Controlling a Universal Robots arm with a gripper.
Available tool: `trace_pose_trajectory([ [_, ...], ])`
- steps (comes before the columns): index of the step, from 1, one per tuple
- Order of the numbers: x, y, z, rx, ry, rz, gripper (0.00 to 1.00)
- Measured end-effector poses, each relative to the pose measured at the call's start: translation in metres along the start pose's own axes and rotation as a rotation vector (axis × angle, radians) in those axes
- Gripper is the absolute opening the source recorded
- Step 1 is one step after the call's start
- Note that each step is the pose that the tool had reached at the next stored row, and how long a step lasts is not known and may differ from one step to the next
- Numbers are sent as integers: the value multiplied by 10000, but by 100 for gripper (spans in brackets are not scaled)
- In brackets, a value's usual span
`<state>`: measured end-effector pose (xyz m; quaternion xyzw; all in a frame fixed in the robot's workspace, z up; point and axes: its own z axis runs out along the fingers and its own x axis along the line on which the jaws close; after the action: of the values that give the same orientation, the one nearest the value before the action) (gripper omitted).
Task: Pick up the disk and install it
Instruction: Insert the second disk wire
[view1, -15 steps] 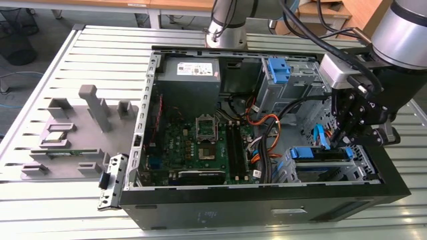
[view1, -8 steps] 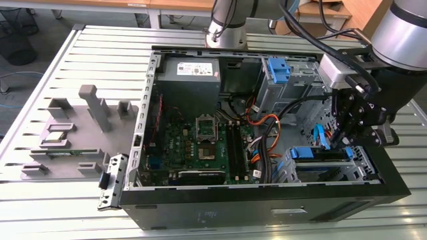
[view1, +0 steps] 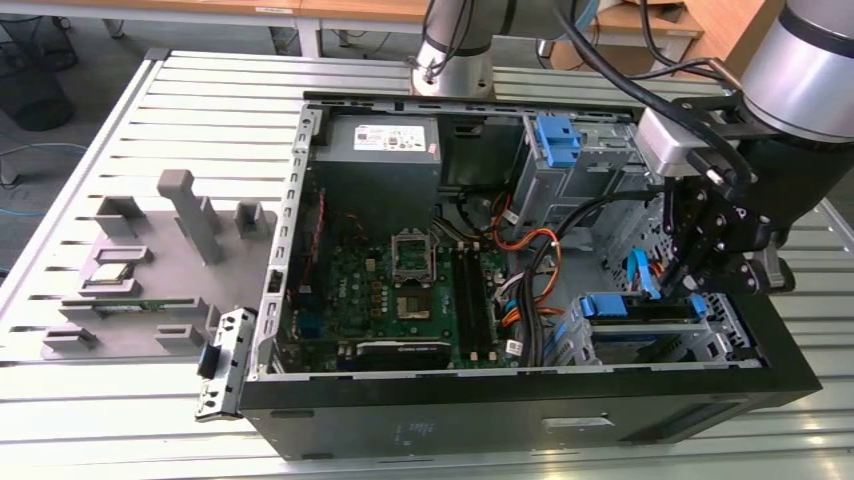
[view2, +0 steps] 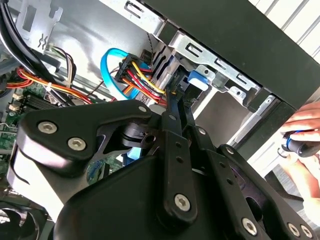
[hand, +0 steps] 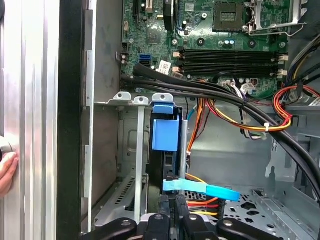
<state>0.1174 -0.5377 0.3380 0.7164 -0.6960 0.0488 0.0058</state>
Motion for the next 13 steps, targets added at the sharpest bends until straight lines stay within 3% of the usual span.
trace_pose_trajectory([
  [5,5,2,6,-20,16,273,16],
  [13,6,2,19,-27,22,351,16],
])
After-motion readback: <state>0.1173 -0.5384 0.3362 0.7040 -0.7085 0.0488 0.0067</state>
